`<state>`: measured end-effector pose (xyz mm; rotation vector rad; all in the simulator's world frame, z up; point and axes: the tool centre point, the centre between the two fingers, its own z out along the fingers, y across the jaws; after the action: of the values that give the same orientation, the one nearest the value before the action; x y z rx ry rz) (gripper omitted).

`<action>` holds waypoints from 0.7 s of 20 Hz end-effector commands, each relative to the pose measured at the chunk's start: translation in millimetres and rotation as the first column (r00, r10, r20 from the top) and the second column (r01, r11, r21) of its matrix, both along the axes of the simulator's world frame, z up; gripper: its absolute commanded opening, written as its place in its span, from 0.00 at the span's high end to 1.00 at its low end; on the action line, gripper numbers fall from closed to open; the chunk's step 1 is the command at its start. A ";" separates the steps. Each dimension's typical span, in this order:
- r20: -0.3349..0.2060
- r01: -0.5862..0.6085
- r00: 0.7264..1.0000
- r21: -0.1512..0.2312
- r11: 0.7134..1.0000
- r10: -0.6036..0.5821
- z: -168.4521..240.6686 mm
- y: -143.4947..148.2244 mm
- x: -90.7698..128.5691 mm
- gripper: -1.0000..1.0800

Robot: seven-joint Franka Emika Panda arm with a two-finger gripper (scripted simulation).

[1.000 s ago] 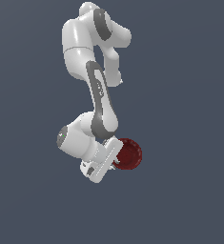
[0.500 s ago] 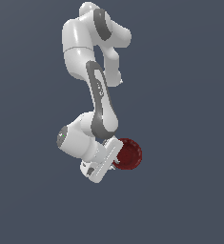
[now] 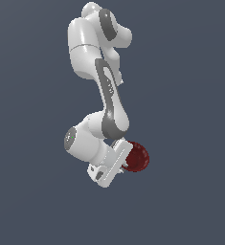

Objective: Pick up the object and move it to a goal position.

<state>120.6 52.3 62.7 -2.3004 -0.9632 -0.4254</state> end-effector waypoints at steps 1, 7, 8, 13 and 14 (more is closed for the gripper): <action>0.003 -0.001 1.000 0.001 1.000 0.001 11.6 16.1 9.0 1.00; 0.003 -0.001 1.000 0.001 1.000 0.001 37.1 55.6 31.4 1.00; 0.003 -0.001 1.000 0.001 1.000 0.001 41.4 62.1 35.1 1.00; 0.003 0.000 1.000 0.000 1.000 0.000 59.3 89.7 51.7 1.00; 0.003 0.000 1.000 0.000 1.000 0.000 62.2 94.2 54.5 1.00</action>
<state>170.1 139.3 118.5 -2.2994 -0.9656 -0.4256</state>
